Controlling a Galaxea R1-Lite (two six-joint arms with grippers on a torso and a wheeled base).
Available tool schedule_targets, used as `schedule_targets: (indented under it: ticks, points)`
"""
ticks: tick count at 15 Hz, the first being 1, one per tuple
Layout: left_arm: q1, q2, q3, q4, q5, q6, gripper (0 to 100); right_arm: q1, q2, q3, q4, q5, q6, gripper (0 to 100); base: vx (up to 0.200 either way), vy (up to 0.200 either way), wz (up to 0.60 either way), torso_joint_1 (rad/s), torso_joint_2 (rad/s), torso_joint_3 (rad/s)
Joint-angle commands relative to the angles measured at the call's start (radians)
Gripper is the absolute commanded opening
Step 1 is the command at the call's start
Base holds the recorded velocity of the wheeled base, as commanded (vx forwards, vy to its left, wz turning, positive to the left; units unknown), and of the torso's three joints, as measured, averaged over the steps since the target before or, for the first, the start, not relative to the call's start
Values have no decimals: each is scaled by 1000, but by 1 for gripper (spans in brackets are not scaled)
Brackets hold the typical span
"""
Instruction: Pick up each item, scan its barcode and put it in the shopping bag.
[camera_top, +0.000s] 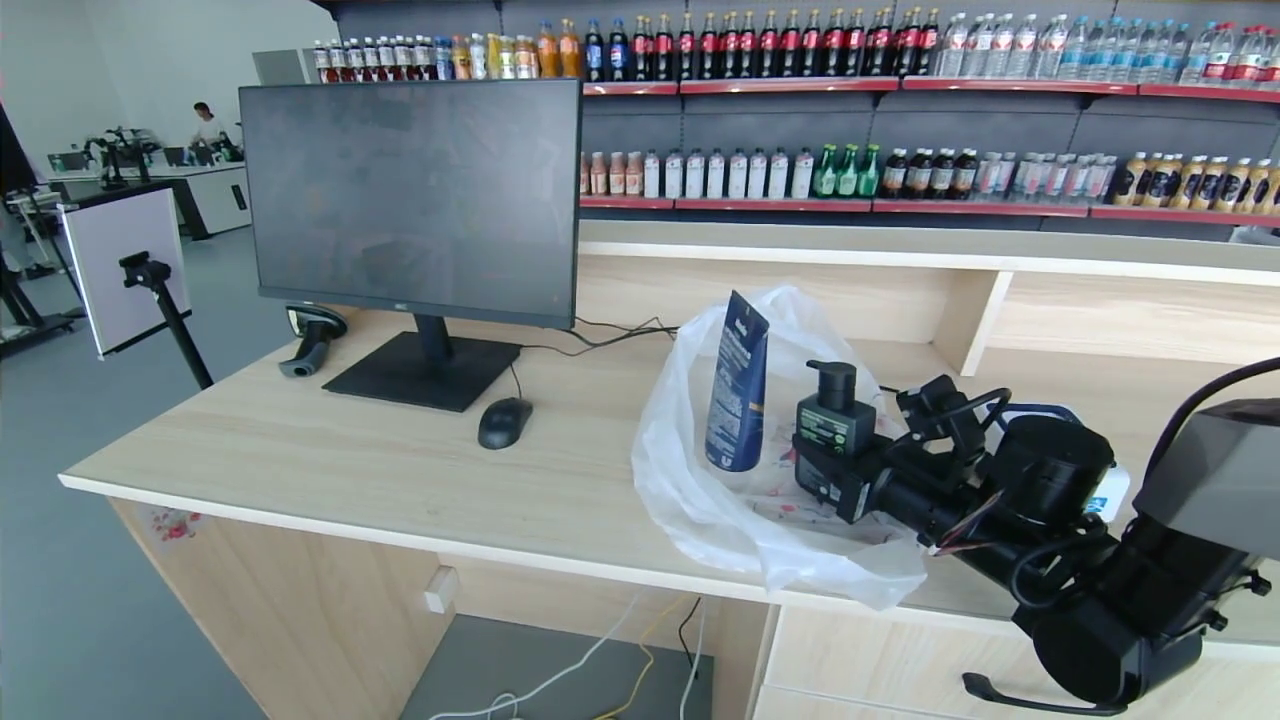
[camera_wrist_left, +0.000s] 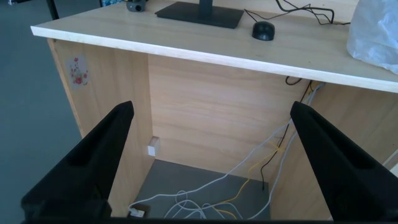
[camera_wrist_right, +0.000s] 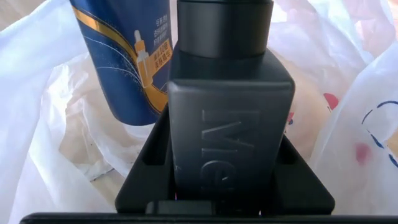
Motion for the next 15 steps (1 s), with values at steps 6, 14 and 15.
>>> schedule_targets:
  ticks: [6, 14, 15]
  points:
    - [0, 0, 0, 0, 1, 0, 100, 3, 6, 15, -1, -1, 0, 0, 0, 0, 0, 0, 0, 0]
    - [0, 0, 0, 0, 1, 0, 100, 8, 26, 30, -1, -1, 1, 0, 0, 0, 0, 0, 0, 0]
    - [0, 0, 0, 0, 1, 0, 100, 8, 26, 28, -1, -1, 1, 0, 0, 0, 0, 0, 0, 0]
